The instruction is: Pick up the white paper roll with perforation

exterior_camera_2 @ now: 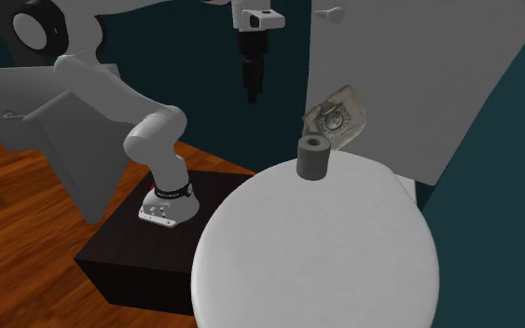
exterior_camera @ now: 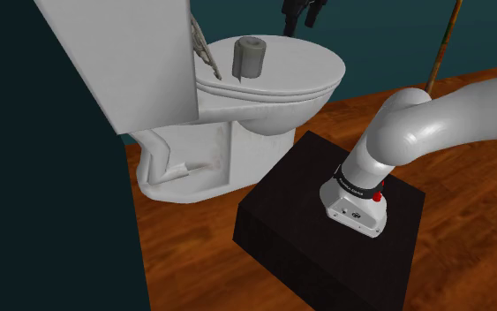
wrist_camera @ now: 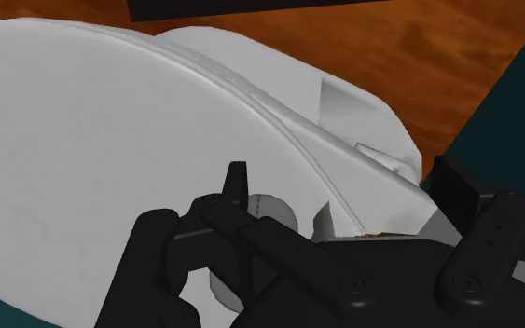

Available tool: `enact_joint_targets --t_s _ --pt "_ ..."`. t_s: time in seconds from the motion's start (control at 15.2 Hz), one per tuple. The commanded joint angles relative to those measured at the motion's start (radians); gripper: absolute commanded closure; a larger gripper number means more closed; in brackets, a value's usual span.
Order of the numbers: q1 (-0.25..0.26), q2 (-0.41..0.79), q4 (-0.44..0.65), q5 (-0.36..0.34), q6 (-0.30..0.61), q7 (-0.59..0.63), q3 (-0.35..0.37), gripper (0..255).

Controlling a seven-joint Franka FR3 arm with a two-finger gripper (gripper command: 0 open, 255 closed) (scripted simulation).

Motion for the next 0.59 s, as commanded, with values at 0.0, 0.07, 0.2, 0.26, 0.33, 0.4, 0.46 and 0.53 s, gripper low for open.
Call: enact_joint_targets --t_s 0.0,0.07,0.2,0.26,0.33,0.4,0.46,0.53 --pt "0.0 0.0 0.0 0.0 0.0 0.0 0.0 0" --pt "-0.006 0.018 -0.012 -0.003 0.039 -0.001 -0.006 0" --pt "-0.018 0.057 -0.031 -0.008 0.116 -0.003 -0.019 0" --pt "-0.023 0.078 -0.038 -0.01 0.154 -0.004 -0.025 0" --pt "-0.029 0.101 -0.044 -0.012 0.192 -0.004 -0.032 0" --pt "-0.034 0.125 -0.049 -0.014 0.23 -0.005 -0.038 0" --pt "-0.04 0.15 -0.052 -0.015 0.267 -0.006 -0.045 0" --pt "-0.045 0.176 -0.053 -0.016 0.304 -0.007 -0.051 0"
